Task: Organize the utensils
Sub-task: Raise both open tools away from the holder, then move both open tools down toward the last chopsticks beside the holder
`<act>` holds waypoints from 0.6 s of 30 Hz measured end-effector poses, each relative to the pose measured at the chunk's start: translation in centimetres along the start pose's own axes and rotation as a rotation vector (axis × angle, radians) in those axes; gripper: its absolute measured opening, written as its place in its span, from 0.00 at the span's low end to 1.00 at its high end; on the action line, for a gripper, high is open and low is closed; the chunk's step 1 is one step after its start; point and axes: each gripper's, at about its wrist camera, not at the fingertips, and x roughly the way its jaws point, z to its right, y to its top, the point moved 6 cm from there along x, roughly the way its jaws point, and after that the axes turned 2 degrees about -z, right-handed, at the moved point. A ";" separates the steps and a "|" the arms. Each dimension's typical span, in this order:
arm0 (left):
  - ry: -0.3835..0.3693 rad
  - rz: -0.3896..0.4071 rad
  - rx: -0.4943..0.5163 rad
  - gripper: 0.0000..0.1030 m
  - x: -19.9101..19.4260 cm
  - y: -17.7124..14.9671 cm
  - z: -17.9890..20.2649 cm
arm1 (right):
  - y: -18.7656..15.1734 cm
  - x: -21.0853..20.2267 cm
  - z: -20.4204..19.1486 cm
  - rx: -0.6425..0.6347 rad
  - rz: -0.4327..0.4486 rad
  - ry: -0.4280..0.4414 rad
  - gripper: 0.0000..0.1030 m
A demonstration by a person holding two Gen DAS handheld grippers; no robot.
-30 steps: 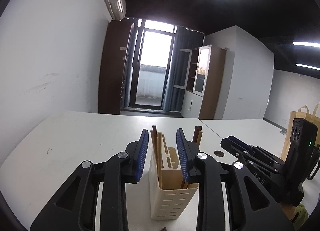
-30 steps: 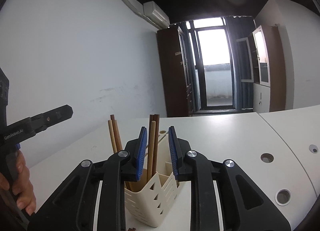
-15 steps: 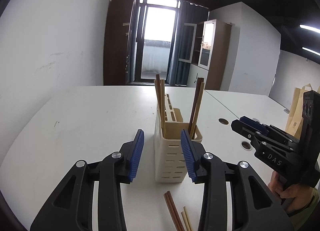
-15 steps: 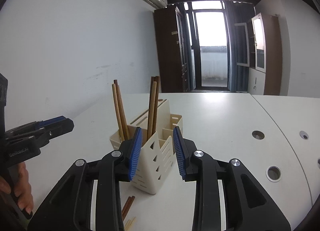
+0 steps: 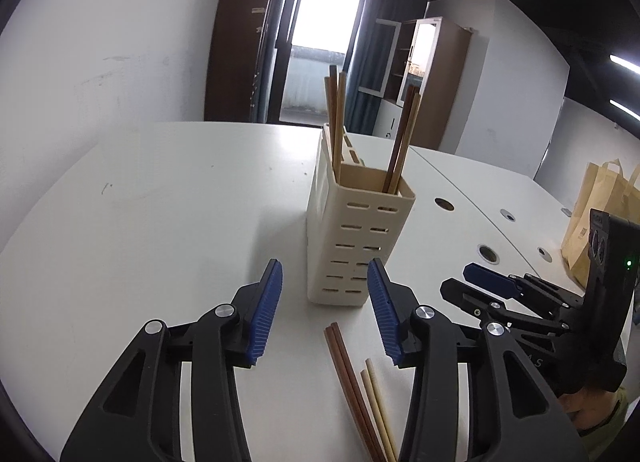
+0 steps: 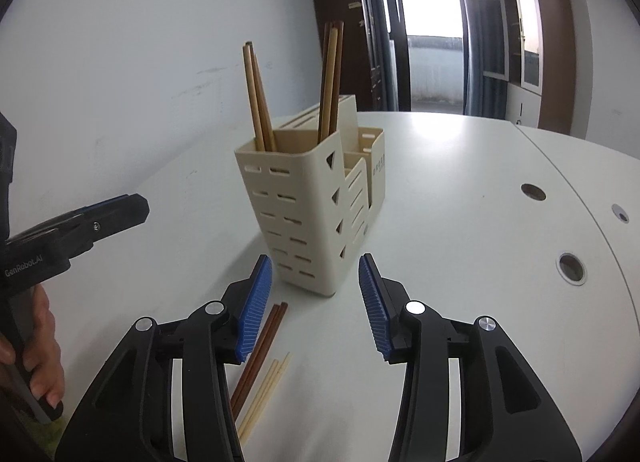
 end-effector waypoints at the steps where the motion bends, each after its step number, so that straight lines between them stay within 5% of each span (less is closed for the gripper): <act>1: -0.001 -0.010 -0.002 0.43 0.3 -0.4 0.0 | -0.3 0.4 0.0 -0.001 -0.015 0.000 0.44; 18: 0.007 -0.125 -0.016 0.44 3.7 -3.1 -1.0 | -5.3 4.5 -0.9 -0.032 -0.193 -0.012 0.44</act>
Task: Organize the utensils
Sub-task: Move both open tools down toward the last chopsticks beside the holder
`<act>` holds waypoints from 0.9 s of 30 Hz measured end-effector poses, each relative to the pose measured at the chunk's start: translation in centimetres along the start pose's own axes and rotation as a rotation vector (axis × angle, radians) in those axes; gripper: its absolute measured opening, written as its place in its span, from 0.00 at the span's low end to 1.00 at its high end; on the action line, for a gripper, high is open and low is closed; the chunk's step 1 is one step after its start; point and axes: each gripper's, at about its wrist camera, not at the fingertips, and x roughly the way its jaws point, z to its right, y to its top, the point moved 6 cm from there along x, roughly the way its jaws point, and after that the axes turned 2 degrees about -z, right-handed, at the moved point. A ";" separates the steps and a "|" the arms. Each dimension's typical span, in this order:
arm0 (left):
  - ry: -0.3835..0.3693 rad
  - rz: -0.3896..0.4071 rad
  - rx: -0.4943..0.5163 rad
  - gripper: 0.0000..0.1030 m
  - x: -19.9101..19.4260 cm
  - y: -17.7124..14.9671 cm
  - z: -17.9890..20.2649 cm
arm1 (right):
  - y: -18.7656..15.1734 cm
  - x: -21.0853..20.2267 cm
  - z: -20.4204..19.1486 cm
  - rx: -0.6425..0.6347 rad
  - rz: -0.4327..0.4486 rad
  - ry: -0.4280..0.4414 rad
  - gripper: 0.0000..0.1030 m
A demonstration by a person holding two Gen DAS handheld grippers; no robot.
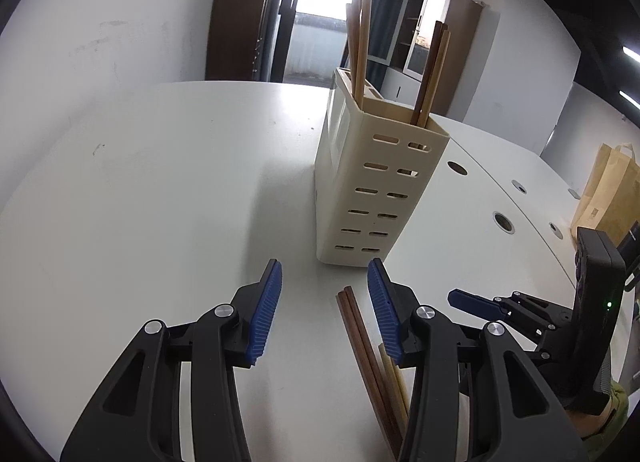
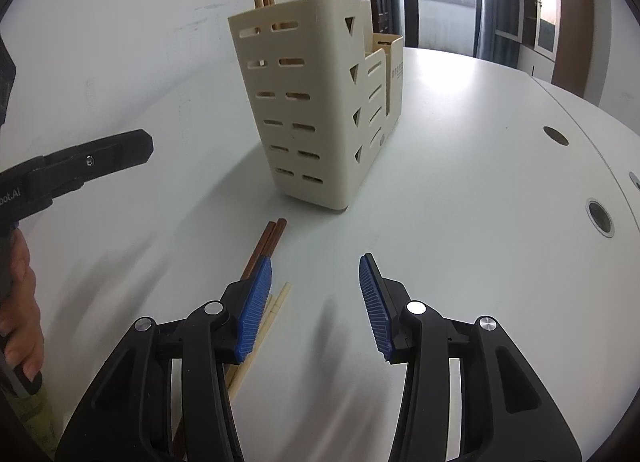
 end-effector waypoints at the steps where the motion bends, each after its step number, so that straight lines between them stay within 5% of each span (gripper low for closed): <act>1: 0.003 -0.007 -0.001 0.44 0.3 -0.1 -0.1 | -0.1 0.2 -0.1 -0.004 -0.005 -0.001 0.44; 27: -0.028 -0.126 -0.053 0.46 3.3 -1.9 -1.7 | -2.3 3.4 -1.3 -0.049 -0.091 -0.044 0.44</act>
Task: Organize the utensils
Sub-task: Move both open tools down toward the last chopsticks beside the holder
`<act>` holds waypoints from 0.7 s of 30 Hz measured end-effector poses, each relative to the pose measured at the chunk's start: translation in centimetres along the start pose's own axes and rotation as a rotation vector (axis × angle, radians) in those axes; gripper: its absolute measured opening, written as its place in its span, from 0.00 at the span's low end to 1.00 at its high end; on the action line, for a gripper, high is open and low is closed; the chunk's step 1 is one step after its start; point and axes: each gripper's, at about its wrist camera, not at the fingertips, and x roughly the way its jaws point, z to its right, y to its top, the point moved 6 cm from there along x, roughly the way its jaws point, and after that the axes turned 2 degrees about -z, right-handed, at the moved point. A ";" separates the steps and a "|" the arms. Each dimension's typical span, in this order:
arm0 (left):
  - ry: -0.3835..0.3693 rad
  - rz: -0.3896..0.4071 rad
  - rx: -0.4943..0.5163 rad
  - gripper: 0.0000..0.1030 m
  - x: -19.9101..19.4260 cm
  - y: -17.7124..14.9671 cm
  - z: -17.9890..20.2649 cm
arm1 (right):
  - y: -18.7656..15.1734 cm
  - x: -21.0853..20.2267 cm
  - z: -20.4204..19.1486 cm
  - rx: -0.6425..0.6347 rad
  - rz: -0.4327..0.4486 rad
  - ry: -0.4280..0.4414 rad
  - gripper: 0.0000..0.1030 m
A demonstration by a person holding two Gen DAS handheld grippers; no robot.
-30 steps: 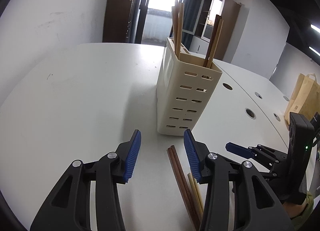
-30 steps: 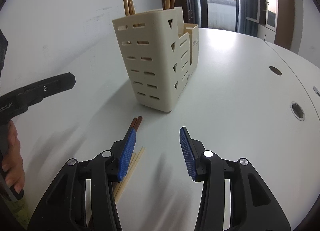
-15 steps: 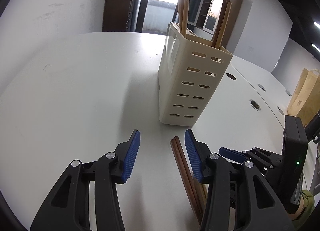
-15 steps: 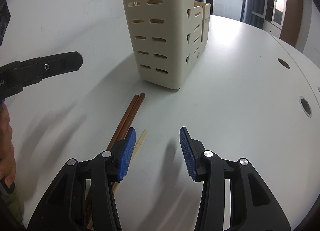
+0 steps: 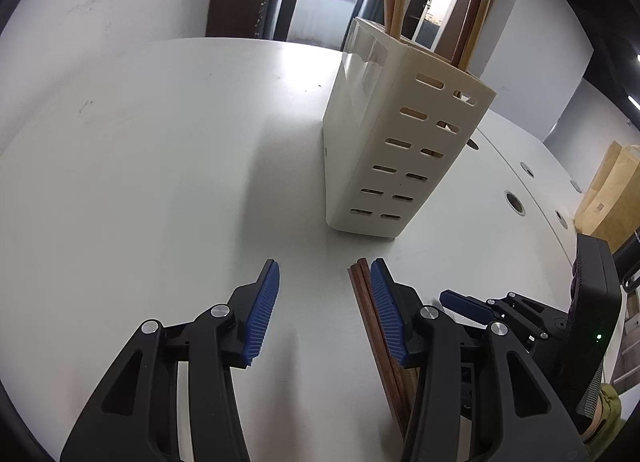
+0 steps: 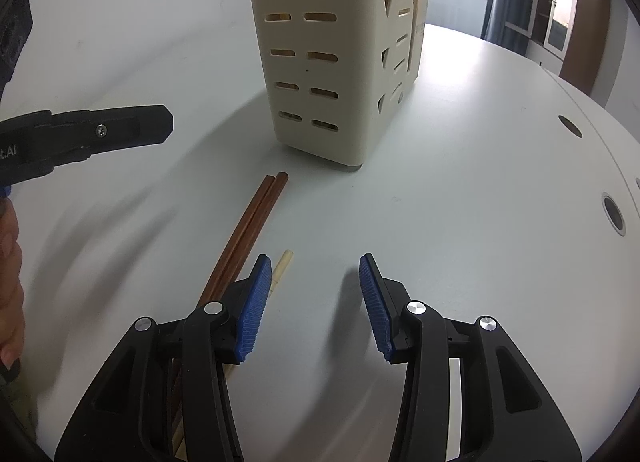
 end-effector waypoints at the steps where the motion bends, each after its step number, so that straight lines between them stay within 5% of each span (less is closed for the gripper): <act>1: -0.001 -0.003 0.001 0.47 0.1 0.0 0.0 | 0.0 0.0 -0.1 0.000 -0.001 -0.001 0.44; 21: 0.018 -0.066 0.021 0.47 3.4 -0.3 1.0 | 0.0 0.3 0.5 -0.016 -0.016 -0.020 0.45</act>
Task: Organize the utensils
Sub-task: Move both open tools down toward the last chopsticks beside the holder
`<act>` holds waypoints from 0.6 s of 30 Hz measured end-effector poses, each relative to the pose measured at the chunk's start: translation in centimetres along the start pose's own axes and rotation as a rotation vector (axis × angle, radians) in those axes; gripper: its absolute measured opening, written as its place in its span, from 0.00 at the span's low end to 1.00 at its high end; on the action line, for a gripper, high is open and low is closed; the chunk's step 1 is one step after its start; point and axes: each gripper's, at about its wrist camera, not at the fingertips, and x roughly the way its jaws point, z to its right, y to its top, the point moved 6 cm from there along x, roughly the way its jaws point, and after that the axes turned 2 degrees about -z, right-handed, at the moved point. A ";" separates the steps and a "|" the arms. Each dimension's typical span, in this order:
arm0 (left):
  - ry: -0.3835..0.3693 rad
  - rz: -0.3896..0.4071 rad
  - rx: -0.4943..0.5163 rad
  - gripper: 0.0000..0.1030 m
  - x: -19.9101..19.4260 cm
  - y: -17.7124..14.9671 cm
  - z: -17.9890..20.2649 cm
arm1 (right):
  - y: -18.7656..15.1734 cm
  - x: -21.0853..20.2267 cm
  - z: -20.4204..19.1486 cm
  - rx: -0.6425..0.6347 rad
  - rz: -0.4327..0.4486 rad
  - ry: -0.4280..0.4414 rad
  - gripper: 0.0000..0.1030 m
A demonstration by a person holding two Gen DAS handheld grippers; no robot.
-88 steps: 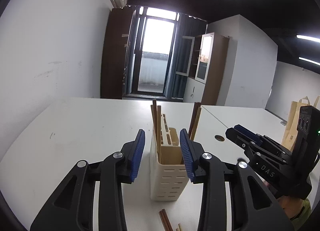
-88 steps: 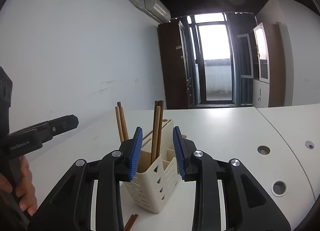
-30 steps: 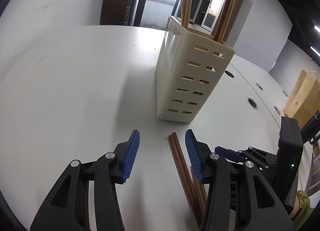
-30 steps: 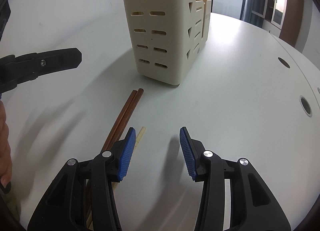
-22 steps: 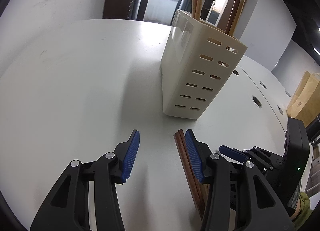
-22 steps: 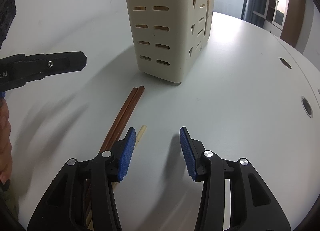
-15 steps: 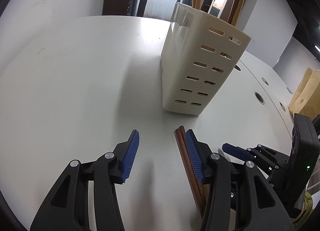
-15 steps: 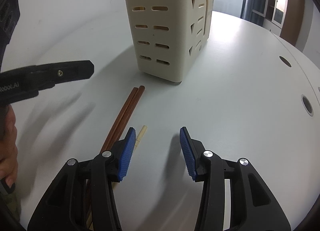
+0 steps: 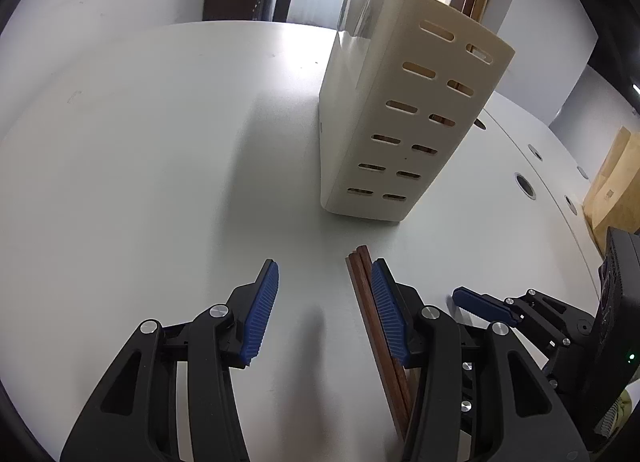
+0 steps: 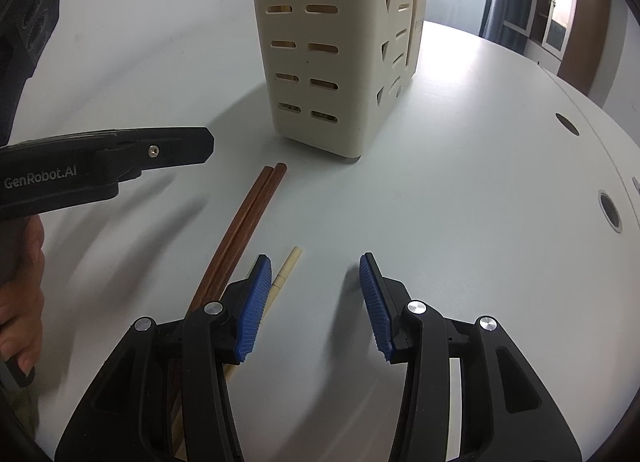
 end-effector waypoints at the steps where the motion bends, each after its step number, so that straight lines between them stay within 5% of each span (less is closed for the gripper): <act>1: 0.003 -0.005 0.002 0.47 0.2 -0.1 0.0 | -0.1 0.0 0.0 -0.003 0.000 0.001 0.45; 18: 0.045 -0.077 0.065 0.47 4.0 -1.0 1.9 | 0.0 0.3 2.1 0.022 -0.001 0.046 0.22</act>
